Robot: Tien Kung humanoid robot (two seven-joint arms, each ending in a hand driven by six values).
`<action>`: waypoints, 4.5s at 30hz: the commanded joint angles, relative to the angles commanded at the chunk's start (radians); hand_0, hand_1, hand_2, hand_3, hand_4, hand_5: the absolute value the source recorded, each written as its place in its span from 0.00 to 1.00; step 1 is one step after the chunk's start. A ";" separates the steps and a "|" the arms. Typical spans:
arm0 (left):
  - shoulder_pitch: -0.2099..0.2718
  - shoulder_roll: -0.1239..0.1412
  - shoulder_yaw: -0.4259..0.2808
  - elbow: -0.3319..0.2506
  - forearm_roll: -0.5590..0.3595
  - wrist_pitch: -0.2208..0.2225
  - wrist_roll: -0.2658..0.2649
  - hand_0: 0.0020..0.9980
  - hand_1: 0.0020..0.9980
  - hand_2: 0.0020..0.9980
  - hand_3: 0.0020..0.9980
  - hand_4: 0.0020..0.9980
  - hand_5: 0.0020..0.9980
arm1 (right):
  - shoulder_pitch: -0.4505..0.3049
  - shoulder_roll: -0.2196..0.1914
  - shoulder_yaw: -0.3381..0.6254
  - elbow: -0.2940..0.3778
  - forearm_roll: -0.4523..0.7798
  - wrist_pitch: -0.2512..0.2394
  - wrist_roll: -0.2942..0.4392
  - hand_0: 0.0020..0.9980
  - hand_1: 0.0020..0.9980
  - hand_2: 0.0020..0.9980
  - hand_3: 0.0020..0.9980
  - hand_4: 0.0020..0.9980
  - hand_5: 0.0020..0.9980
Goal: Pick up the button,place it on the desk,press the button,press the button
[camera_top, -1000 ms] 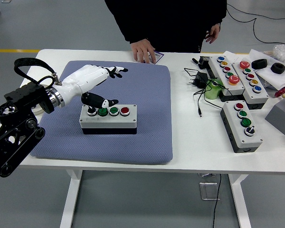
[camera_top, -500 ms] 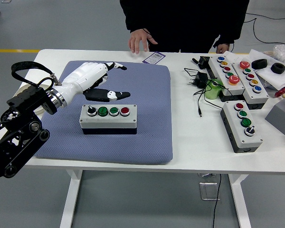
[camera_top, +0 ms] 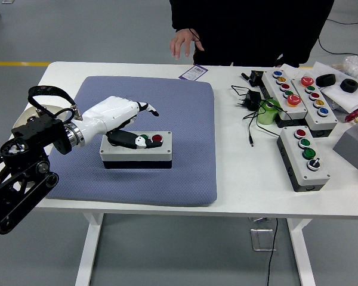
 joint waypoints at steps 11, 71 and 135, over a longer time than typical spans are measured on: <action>0.025 0.021 -0.001 -0.022 0.033 -0.059 0.033 0.00 0.00 0.00 0.75 0.93 0.92 | -0.003 0.000 0.001 0.000 0.000 0.001 0.000 0.75 0.69 0.71 0.58 0.18 0.13; -0.013 0.002 0.097 0.006 0.001 0.001 0.051 0.00 0.00 0.00 0.73 0.91 1.00 | 0.003 0.000 0.009 0.000 -0.003 0.001 0.000 0.75 0.69 0.71 0.58 0.18 0.13; 0.173 -0.236 -0.550 0.195 -1.240 0.128 0.113 0.91 0.94 1.00 1.00 0.95 1.00 | -0.001 0.002 0.011 0.000 -0.021 0.004 -0.004 0.75 0.69 0.71 0.58 0.18 0.13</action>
